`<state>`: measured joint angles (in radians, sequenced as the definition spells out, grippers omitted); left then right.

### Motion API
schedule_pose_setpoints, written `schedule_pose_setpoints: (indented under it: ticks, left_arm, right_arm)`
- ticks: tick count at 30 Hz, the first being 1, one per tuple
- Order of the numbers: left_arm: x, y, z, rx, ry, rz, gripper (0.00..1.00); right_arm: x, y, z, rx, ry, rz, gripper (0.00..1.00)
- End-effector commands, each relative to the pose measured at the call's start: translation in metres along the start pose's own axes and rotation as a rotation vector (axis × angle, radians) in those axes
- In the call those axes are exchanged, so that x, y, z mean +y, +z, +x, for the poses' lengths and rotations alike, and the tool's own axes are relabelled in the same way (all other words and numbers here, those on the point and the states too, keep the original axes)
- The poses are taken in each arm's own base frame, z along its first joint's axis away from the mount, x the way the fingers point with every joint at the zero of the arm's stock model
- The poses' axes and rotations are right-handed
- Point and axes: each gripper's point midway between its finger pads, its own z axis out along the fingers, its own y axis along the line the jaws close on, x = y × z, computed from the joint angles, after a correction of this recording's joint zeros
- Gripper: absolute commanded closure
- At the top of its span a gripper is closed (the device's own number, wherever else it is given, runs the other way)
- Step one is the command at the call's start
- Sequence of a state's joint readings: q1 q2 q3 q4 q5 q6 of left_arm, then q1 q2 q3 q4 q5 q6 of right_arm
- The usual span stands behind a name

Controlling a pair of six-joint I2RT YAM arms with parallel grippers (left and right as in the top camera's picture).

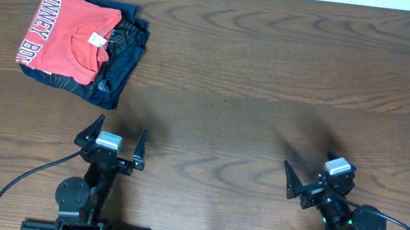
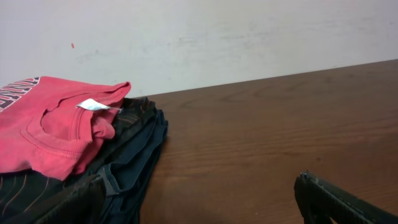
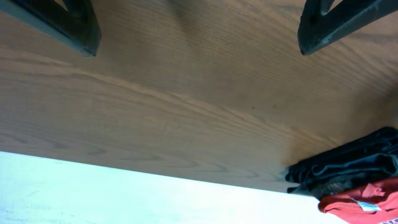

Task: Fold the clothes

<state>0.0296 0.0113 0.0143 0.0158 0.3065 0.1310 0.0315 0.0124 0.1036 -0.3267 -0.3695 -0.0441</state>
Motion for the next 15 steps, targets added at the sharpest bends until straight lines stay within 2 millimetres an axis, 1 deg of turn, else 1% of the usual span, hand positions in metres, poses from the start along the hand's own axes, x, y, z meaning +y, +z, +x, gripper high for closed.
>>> schedule_pose_setpoints:
  ticks: [1, 15]
  left_arm:
    - [-0.0007, 0.0004, 0.007, 0.018, -0.008, 0.001, 0.02]
    - [-0.0007, 0.0004, 0.007, 0.018, -0.009, 0.001, 0.02]
  right_arm:
    - [0.002, 0.0001, 0.0004, -0.001, 0.008, -0.009, 0.01]
    - [0.002, 0.0001, 0.0004, -0.001, 0.008, -0.009, 0.01]
